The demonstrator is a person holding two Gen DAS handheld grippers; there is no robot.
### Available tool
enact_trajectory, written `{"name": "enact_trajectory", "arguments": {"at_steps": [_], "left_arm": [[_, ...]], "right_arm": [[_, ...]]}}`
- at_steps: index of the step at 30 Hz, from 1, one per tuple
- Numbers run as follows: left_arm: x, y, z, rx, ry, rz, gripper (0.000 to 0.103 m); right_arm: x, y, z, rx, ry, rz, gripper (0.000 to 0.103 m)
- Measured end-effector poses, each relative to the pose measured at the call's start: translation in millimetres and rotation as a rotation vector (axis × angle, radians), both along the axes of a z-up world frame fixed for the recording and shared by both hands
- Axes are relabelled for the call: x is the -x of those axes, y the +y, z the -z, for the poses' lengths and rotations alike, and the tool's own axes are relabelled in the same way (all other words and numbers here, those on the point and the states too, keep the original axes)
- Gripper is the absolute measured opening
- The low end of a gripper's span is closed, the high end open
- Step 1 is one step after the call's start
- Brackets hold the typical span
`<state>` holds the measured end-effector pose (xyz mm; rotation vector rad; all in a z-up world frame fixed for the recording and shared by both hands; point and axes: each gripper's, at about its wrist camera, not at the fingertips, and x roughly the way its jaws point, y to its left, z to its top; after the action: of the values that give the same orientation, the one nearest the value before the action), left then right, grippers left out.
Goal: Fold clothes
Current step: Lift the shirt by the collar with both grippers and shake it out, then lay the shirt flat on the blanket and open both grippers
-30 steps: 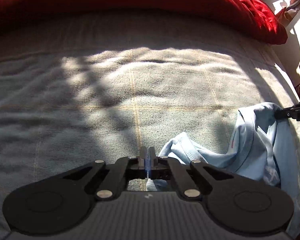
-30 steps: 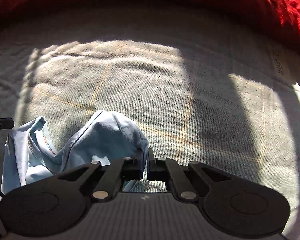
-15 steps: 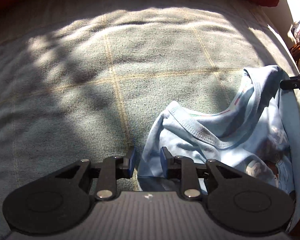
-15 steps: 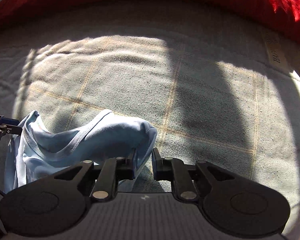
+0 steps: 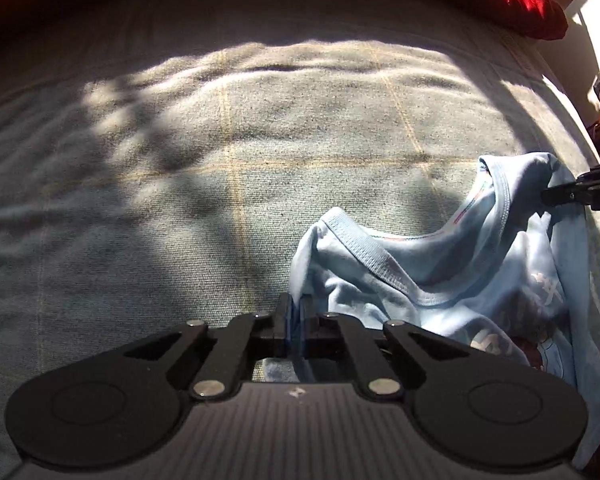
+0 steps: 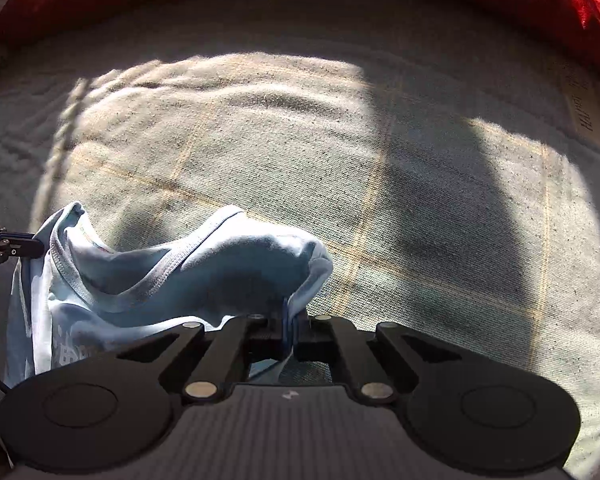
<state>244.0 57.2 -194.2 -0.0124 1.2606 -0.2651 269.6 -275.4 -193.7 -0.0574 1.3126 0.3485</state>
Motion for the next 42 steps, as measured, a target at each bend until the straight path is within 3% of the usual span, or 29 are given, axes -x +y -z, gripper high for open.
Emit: {"name": "enact_trajectory", "arguments": {"at_steps": [8, 10, 12, 14, 16, 19, 23, 32, 35, 42], "left_arm": [[-48.7, -9.0, -47.1, -0.037, -0.197, 0.015, 0.001], [-63.4, -16.8, -45.4, -0.029, -0.166, 0.056, 0.004], [-76.0, -24.5, -35.3, -0.043, -0.114, 0.062, 0.009], [-79.2, -30.5, -27.6, -0.07, -0.117, 0.056, 0.018], [-76.6, -35.5, -23.6, -0.083, -0.124, 0.048, 0.029], [-66.2, -36.2, -19.6, -0.056, -0.11, 0.038, 0.038], [-42.8, -35.0, -14.5, -0.039, -0.05, 0.024, 0.038], [18.2, -22.8, -15.1, 0.007, 0.049, -0.033, 0.057], [36.8, -24.3, -17.8, 0.009, 0.052, -0.049, 0.06], [81.0, -34.8, -29.4, 0.021, -0.006, -0.086, 0.074]], "right_arm": [[2.4, -25.8, -26.6, 0.063, -0.113, 0.099, 0.002], [0.3, -36.1, -27.3, 0.069, -0.12, 0.142, 0.002], [-3.7, -46.5, -18.6, 0.052, -0.068, 0.185, 0.006], [-1.9, -49.7, -8.7, 0.081, -0.046, 0.209, 0.017], [4.6, -47.5, -6.0, 0.078, -0.042, 0.212, 0.018], [17.0, -45.1, -6.9, 0.057, -0.04, 0.222, 0.025], [31.0, -40.0, -10.7, 0.039, -0.032, 0.22, 0.025], [67.5, -21.1, -32.3, 0.006, -0.012, 0.194, 0.049], [82.6, -12.7, -37.0, -0.008, 0.001, 0.178, 0.051], [127.0, 0.9, -48.6, -0.05, -0.018, 0.127, 0.07]]}}
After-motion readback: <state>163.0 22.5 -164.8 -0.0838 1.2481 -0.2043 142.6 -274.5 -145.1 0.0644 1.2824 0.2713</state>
